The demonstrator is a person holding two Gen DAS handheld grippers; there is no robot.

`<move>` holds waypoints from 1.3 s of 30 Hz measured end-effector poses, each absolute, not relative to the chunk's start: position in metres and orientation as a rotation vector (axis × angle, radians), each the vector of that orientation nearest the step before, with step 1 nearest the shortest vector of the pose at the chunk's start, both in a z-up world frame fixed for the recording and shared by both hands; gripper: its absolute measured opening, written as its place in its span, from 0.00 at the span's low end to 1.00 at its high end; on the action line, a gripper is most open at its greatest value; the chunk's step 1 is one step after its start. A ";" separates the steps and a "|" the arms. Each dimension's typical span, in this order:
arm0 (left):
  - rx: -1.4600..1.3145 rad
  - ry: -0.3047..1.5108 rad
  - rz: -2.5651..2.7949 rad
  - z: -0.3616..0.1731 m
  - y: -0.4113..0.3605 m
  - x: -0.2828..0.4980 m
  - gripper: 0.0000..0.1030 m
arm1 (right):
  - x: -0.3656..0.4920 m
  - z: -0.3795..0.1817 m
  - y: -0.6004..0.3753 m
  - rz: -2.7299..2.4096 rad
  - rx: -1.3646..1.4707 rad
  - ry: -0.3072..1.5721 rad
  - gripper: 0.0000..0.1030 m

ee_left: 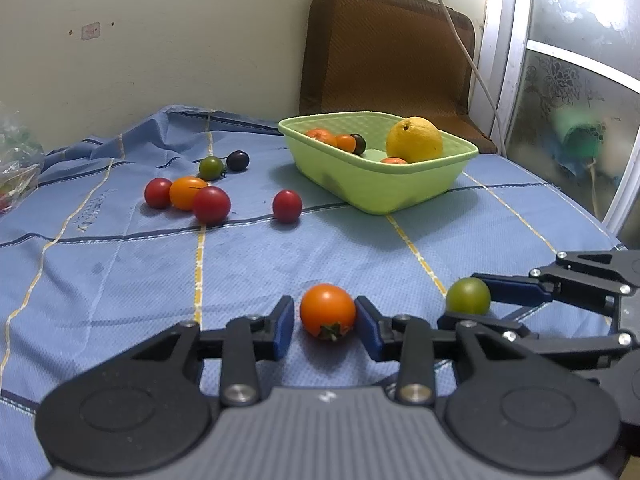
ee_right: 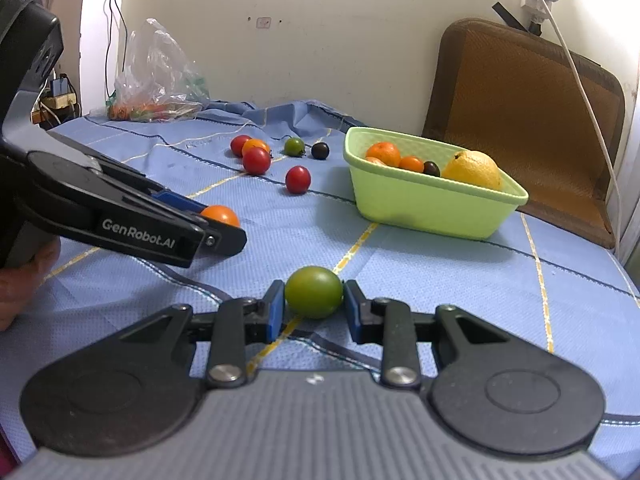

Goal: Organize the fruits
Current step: 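Lift both held tomatoes and carry them toward the green basket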

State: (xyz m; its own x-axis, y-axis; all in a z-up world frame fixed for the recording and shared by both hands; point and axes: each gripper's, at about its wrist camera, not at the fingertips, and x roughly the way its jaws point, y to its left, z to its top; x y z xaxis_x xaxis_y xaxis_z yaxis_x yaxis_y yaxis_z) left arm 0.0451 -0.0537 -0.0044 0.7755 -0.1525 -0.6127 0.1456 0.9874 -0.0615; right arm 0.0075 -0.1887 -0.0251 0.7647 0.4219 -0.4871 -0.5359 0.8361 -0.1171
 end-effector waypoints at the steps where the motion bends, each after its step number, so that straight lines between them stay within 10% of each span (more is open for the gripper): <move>1: -0.010 0.662 -0.161 -0.005 -0.054 0.045 0.34 | 0.007 -0.025 -0.189 0.526 -0.258 0.465 0.34; 39: 0.032 0.613 -0.165 -0.010 -0.057 0.038 0.44 | 0.009 -0.025 -0.190 0.519 -0.249 0.472 0.38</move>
State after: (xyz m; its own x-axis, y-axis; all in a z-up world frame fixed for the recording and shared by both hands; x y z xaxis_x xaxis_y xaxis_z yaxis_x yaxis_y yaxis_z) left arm 0.0376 -0.0567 -0.0098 0.8054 -0.1445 -0.5748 0.1633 0.9864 -0.0191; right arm 0.0089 -0.1904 -0.0249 0.7650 0.4166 -0.4911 -0.5286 0.8418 -0.1093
